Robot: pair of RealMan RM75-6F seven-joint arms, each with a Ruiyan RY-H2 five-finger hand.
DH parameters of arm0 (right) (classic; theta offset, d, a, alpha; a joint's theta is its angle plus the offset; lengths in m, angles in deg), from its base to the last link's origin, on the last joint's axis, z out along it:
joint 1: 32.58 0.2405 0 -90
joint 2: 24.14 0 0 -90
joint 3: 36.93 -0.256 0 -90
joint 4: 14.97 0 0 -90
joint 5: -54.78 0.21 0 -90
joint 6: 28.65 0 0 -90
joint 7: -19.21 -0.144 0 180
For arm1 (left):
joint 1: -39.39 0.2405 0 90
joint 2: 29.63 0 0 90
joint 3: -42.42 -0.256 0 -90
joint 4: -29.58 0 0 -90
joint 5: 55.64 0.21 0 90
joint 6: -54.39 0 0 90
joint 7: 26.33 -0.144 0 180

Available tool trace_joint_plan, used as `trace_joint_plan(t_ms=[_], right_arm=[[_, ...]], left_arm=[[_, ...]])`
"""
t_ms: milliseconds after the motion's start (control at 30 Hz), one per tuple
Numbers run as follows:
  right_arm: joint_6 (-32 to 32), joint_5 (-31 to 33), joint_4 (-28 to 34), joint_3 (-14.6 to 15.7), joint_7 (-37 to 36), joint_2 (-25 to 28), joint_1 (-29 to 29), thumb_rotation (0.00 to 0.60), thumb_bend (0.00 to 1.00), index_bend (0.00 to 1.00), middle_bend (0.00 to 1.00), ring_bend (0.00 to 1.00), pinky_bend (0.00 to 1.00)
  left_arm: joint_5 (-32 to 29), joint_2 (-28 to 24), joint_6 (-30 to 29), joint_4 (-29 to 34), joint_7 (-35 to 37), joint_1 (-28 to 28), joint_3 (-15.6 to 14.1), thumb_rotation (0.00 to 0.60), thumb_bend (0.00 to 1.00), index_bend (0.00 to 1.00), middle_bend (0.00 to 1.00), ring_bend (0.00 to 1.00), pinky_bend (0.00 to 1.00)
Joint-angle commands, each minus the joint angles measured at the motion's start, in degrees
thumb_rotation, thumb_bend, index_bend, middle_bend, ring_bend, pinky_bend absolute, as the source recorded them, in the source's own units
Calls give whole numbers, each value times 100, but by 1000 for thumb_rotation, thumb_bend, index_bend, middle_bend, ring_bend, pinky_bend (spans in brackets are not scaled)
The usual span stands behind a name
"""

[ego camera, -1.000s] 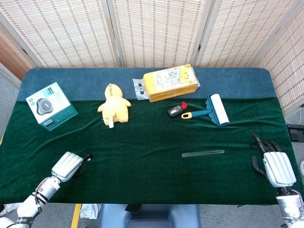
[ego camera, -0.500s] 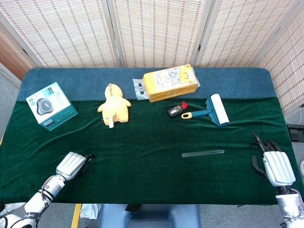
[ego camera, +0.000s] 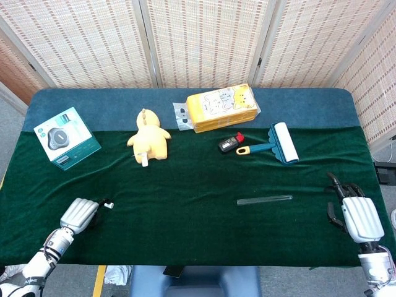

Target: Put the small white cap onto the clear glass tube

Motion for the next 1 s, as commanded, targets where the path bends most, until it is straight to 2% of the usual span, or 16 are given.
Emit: trace_joint_plan(t_ms=[33, 433, 1000], right_arm=[[15, -9, 5, 3, -6, 0, -7, 600, 680, 5, 377, 277, 194], [43, 18, -7, 20, -24, 27, -44, 600, 681, 5, 380, 282, 194], [-36, 84, -49, 18, -34, -2, -24, 600, 681, 5, 382, 285, 194]], left_arm=[[-30, -55, -9, 55, 65, 11, -5, 600, 687, 286, 981, 834, 707], [182, 0, -30, 248, 51, -127, -23, 600, 687, 285, 981, 834, 707], [-198, 77, 170, 125, -121, -179, -72, 600, 687, 288, 981, 834, 707]])
